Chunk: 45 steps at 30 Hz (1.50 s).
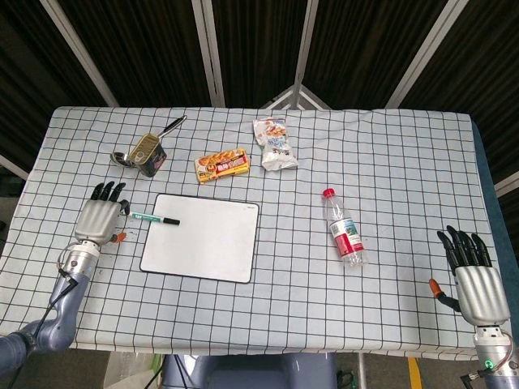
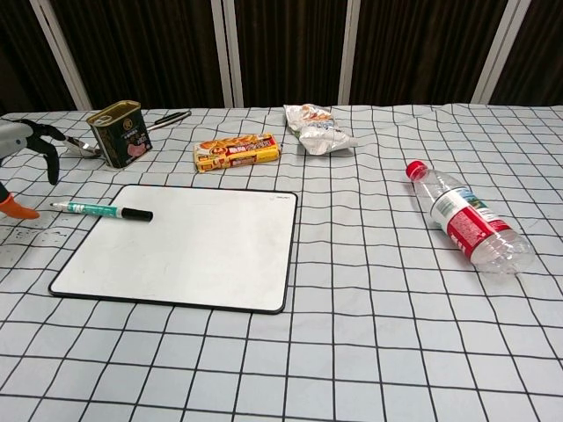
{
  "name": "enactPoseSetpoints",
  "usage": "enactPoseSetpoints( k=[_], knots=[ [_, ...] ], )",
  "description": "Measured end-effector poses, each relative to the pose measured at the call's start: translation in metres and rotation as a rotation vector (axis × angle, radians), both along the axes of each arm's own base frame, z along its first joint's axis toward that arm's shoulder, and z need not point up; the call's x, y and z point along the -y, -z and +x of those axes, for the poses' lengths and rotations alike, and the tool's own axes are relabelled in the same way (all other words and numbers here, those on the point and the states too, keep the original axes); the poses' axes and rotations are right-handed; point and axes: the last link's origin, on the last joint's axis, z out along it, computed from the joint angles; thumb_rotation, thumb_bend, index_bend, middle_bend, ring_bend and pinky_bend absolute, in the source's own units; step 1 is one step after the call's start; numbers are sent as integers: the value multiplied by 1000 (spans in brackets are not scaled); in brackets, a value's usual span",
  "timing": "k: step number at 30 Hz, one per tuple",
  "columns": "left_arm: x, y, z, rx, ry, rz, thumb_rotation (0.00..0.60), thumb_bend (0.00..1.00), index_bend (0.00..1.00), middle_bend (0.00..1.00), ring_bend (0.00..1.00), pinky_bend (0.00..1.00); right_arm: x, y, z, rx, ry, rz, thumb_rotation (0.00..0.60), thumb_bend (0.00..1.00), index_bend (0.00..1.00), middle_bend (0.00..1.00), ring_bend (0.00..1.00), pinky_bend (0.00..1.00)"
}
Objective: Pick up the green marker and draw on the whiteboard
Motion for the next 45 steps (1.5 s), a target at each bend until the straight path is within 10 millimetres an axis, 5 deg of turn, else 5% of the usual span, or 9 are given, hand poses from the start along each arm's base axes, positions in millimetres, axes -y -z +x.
enactPoseSetpoints(
  k=[12,27,36,45],
  knots=[
    [-25,38,24,-19,10,-36,600,388,455,66,0,48,0,0,0,10,2,2,600,312,0,0,0,0],
    [-36,62,26,-60,-2,-61,600,423,484,72,0,49,1,-2,-1,23,4,-8,600,312,0,0,0,0],
    [-36,68,24,-51,-10,-62,600,485,679,136,6,53,0,-2,0,27,4,-13,600,312,0,0,0,0],
    [-32,59,31,47,22,-27,600,491,705,159,9,62,0,-3,-1,29,8,-15,600,312,0,0,0,0]
  ],
)
